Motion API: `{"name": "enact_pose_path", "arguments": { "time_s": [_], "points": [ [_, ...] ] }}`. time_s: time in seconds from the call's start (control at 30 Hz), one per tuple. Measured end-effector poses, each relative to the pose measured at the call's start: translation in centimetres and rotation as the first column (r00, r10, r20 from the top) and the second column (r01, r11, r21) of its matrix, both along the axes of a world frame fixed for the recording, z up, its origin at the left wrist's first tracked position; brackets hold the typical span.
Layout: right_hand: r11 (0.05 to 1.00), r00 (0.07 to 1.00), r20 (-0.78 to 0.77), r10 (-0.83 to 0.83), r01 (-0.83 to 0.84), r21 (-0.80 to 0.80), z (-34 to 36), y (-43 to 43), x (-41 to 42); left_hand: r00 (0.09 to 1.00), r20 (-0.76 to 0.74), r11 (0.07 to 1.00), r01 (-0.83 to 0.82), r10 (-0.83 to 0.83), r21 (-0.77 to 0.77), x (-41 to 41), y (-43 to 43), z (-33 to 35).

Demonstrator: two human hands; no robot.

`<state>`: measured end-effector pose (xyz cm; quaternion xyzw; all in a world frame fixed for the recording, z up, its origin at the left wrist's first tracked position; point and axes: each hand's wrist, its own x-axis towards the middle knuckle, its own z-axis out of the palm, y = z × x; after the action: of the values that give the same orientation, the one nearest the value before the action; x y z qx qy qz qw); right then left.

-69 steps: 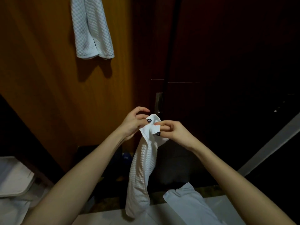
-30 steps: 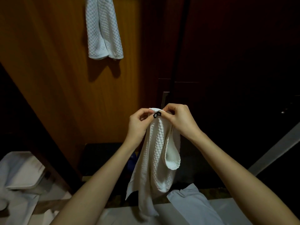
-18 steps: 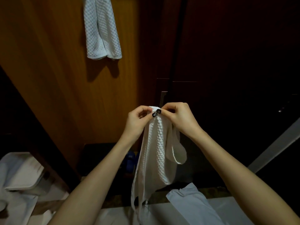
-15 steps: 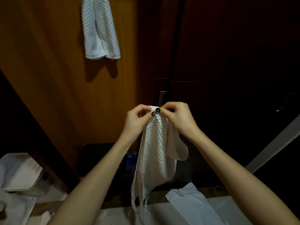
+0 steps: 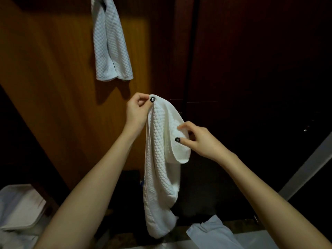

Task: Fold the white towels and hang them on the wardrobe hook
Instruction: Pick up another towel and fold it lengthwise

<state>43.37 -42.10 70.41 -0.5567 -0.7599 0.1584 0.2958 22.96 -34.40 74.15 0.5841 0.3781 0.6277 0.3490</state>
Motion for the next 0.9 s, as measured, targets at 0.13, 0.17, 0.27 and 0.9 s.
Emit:
{"name": "enact_pose_path", "arguments": {
  "time_s": [0.13,0.17,0.27,0.9],
  "points": [
    [0.998,0.993,0.114,0.026,-0.032,0.049,-0.9,0.3,-0.9,1.000,0.014,1.000,-0.012,0.012,0.021,0.0,0.9,1.1],
    [0.998,0.992,0.119,0.042,-0.047,0.038,-1.3,0.6,-1.2,1.000,0.022,0.999,-0.020,0.019,0.026,-0.1,1.1,1.3],
    [0.998,0.995,0.085,0.049,-0.047,-0.029,-2.3,1.2,-1.1,0.997,0.043,0.998,-0.063,0.063,0.019,-1.1,1.9,2.0],
    [0.960,0.945,-0.307,-0.113,0.184,0.212,4.8,5.0,0.1,0.975,-0.108,0.981,-0.195,0.192,-0.015,-8.7,3.5,-1.4]
  ]
}}
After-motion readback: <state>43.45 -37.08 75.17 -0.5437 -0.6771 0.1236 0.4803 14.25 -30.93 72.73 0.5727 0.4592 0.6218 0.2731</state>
